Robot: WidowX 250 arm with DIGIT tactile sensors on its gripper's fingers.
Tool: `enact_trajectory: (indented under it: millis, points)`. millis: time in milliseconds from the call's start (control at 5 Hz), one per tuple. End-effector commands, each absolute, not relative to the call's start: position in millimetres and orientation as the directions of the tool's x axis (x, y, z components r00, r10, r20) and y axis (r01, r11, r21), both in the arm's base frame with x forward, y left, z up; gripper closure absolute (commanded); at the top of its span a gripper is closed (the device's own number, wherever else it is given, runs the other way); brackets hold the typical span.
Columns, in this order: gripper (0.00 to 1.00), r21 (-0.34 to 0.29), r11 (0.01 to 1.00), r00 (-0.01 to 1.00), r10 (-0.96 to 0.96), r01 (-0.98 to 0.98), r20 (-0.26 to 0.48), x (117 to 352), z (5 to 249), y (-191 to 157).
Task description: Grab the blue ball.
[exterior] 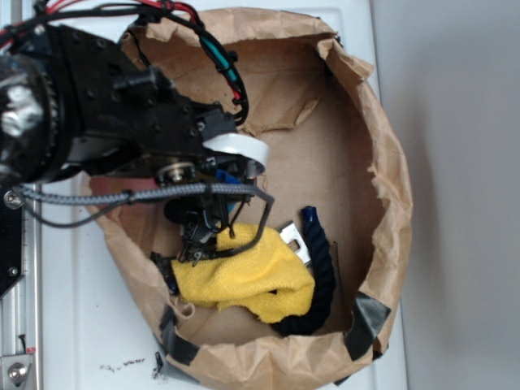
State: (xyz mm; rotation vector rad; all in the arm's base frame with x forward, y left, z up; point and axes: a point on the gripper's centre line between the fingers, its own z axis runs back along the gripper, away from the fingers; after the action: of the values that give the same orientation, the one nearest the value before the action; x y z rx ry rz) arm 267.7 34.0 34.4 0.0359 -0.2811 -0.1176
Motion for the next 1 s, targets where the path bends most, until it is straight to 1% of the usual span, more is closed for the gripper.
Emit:
enact_trajectory:
  millis: [0, 200, 400, 600, 800]
  points:
    - [1.0, 0.023, 0.999, 0.951, -0.047, 0.042, 0.306, 283.6, 81.5, 47.9]
    - [1.0, 0.037, 0.999, 0.952, -0.006, -0.006, 0.308, 283.2, 118.3, 50.3]
    - [1.0, 0.094, 0.993, 0.95, 0.037, -0.069, 0.31, 283.0, 155.6, 46.2]
    - [1.0, 0.114, 0.992, 0.952, 0.018, -0.056, 0.306, 275.0, 181.0, 31.1]
    - [1.0, 0.137, 0.989, 0.947, 0.012, -0.059, 0.32, 270.4, 202.9, 14.7]
